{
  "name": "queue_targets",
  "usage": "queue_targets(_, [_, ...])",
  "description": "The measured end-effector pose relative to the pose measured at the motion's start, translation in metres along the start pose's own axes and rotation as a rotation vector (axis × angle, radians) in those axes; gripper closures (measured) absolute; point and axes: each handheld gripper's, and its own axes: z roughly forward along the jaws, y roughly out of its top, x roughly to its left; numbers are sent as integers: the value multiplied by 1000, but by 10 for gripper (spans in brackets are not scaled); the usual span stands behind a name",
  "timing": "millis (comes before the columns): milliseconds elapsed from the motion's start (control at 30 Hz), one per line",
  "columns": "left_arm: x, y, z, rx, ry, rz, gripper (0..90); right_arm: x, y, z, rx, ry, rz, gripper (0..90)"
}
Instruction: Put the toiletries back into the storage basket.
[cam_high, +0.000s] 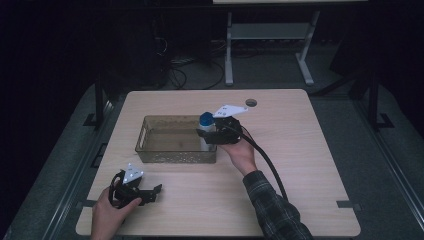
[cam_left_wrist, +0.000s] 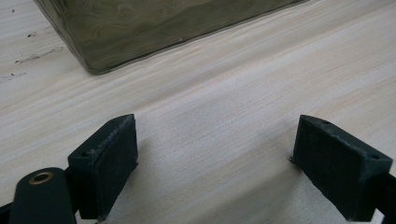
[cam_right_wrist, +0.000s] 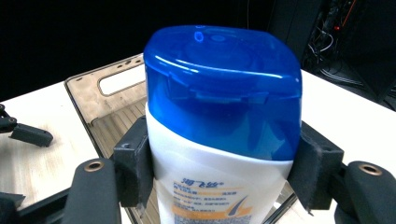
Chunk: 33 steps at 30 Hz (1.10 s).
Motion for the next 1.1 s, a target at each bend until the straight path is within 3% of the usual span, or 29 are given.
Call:
queue_targets(1000, [0, 0, 0, -1, -1, -1, 129, 5, -12, 7, 38, 5, -21, 329])
queue_targets(1100, [0, 0, 0, -1, -1, -1, 128, 4, -12, 8, 43, 23, -19, 267])
